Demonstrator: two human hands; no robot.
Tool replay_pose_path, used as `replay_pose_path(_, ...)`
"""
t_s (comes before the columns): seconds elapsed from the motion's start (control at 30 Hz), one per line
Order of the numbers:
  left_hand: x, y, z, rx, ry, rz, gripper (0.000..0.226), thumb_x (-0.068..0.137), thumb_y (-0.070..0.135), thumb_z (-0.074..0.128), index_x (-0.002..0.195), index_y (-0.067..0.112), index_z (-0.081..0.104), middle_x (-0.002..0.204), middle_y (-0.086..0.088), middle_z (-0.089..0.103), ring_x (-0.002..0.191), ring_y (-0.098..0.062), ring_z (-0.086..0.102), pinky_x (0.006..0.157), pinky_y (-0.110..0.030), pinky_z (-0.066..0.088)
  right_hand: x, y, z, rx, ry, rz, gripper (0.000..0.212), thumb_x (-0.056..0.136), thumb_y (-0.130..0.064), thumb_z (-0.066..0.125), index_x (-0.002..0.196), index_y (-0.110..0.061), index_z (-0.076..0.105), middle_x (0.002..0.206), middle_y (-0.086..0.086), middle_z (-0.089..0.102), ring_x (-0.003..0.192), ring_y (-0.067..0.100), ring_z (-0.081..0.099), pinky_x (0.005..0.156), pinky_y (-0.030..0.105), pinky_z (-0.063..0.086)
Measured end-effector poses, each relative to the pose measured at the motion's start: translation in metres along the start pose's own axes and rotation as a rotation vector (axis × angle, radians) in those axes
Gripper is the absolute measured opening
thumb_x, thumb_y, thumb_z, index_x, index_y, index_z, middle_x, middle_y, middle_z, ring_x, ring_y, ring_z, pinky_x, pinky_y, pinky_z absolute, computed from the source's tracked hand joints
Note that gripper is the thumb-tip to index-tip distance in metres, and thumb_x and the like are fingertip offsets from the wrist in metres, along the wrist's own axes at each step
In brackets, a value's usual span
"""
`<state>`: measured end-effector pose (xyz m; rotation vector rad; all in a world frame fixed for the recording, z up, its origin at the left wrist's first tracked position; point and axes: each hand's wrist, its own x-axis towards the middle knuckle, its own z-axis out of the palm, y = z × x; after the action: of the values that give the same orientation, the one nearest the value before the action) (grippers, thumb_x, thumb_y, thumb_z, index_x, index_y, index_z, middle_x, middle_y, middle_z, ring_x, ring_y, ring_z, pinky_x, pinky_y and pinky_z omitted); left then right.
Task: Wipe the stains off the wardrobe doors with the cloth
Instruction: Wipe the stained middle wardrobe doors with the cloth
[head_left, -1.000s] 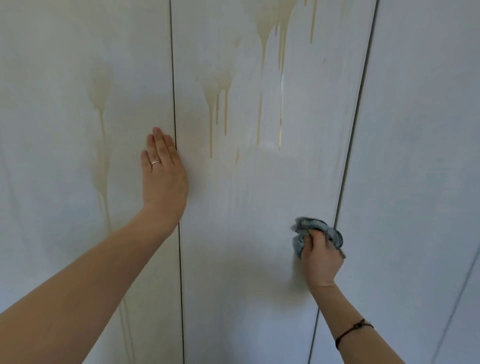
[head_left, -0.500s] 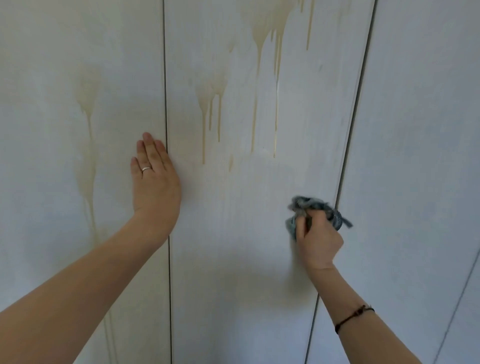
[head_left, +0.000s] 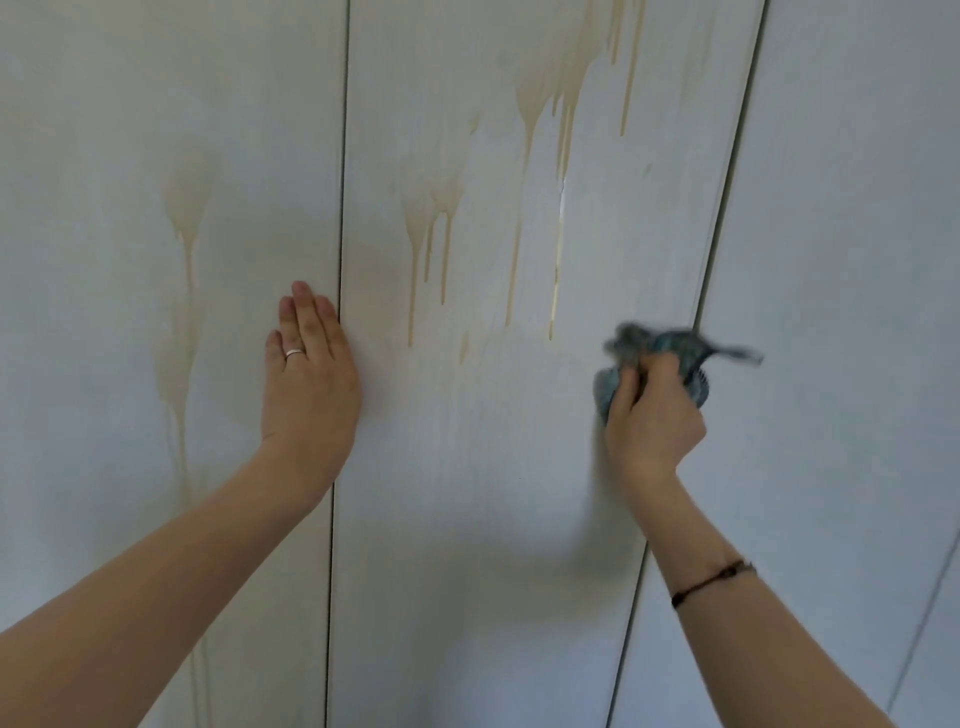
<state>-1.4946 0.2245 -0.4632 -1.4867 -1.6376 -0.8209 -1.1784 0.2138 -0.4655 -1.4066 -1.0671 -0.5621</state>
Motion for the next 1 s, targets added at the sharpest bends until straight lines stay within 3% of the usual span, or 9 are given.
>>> replay_pose_path(0.07,-0.001,-0.002,-0.001,0.009,0.009,0.014,0.067,0.099,0.004,0.031,0.147,-0.020,-0.009,0.155,-0.043,-0.004,0.147,-0.051,0.016,0.118,-0.051,0.030,-0.039,0.014,-0.001,0.028,-0.090,-0.041,0.014,0.101,-0.025,0.049,0.088,-0.020,0.050,0.072,0.000,0.055,0.065,0.026,0.054,0.060,0.030,0.034)
replay_pose_path(0.13,-0.001,-0.005,0.001,-0.012,0.032,0.030,0.064,0.099,0.001,0.029,0.147,-0.020,-0.007,0.155,-0.044,-0.003,0.146,-0.053,0.016,0.116,-0.053,0.033,-0.040,0.019,0.000,0.030,-0.023,-0.152,0.012,0.097,-0.016,0.060,0.085,-0.018,0.058,0.071,-0.002,0.064,0.065,0.026,0.063,0.058,0.025,0.030)
replay_pose_path(0.23,-0.001,-0.008,0.008,-0.077,0.063,0.057,0.059,0.098,0.001,0.021,0.149,-0.019,-0.003,0.155,-0.044,0.000,0.145,-0.055,0.017,0.113,-0.055,0.034,0.020,-0.009,-0.012,0.103,0.042,-0.215,0.011,0.097,-0.016,0.059,0.097,-0.027,0.063,0.094,-0.016,0.070,0.087,0.005,0.065,0.064,0.022,0.037)
replay_pose_path(0.3,-0.001,-0.009,0.009,-0.117,0.073,0.059,0.059,0.097,0.002,0.018,0.149,-0.019,-0.002,0.154,-0.045,0.001,0.144,-0.055,0.018,0.113,-0.056,0.034,0.071,-0.033,-0.016,0.030,0.150,-0.188,0.013,0.101,-0.026,0.049,0.106,-0.018,0.058,0.101,-0.001,0.070,0.095,0.022,0.065,0.068,0.028,0.035)
replay_pose_path(0.43,-0.002,-0.006,0.009,-0.130,0.059,0.036,0.061,0.093,0.003,0.013,0.149,-0.020,0.003,0.154,-0.045,0.005,0.143,-0.056,0.020,0.113,-0.056,0.035,0.115,-0.064,-0.010,0.056,0.249,-0.131,0.025,0.104,-0.036,0.038,0.109,-0.015,0.051,0.086,0.000,0.060,0.077,0.026,0.056,0.062,0.032,0.031)
replay_pose_path(0.6,0.003,-0.003,-0.005,-0.085,-0.013,0.051,0.070,0.084,0.008,0.004,0.148,-0.021,0.010,0.152,-0.046,0.013,0.140,-0.055,0.029,0.107,-0.051,0.043,0.020,-0.025,0.010,0.035,0.058,-0.202,0.017,0.097,-0.035,0.052,0.089,-0.019,0.053,0.074,-0.002,0.056,0.065,0.022,0.049,0.055,0.030,0.035)
replay_pose_path(0.7,0.006,-0.005,-0.019,-0.070,-0.059,0.043,0.065,0.085,0.002,0.016,0.146,-0.020,0.023,0.149,-0.042,0.028,0.135,-0.047,0.044,0.089,-0.043,0.056,-0.019,-0.002,0.020,0.082,0.012,-0.360,0.029,0.095,-0.046,0.064,0.078,-0.023,0.067,0.066,-0.008,0.056,0.060,0.011,0.043,0.051,0.024,0.033)
replay_pose_path(0.8,0.007,-0.009,-0.026,0.002,-0.137,0.068,0.060,0.084,-0.004,0.038,0.142,-0.020,0.033,0.145,-0.042,0.036,0.126,-0.045,0.055,0.069,-0.040,0.060,0.022,-0.022,0.016,-0.015,0.070,-0.585,0.022,0.096,-0.040,0.066,0.079,-0.027,0.062,0.063,-0.005,0.054,0.052,0.017,0.048,0.048,0.024,0.029)
replay_pose_path(1.0,0.011,-0.010,-0.023,0.122,-0.169,0.102,0.062,0.081,-0.002,0.024,0.138,-0.021,0.039,0.139,-0.045,0.041,0.117,-0.047,0.061,0.060,-0.041,0.060,0.108,-0.093,0.000,0.120,0.245,-0.191,0.032,0.102,-0.051,0.041,0.104,-0.021,0.050,0.071,-0.004,0.058,0.063,0.024,0.055,0.058,0.032,0.032)
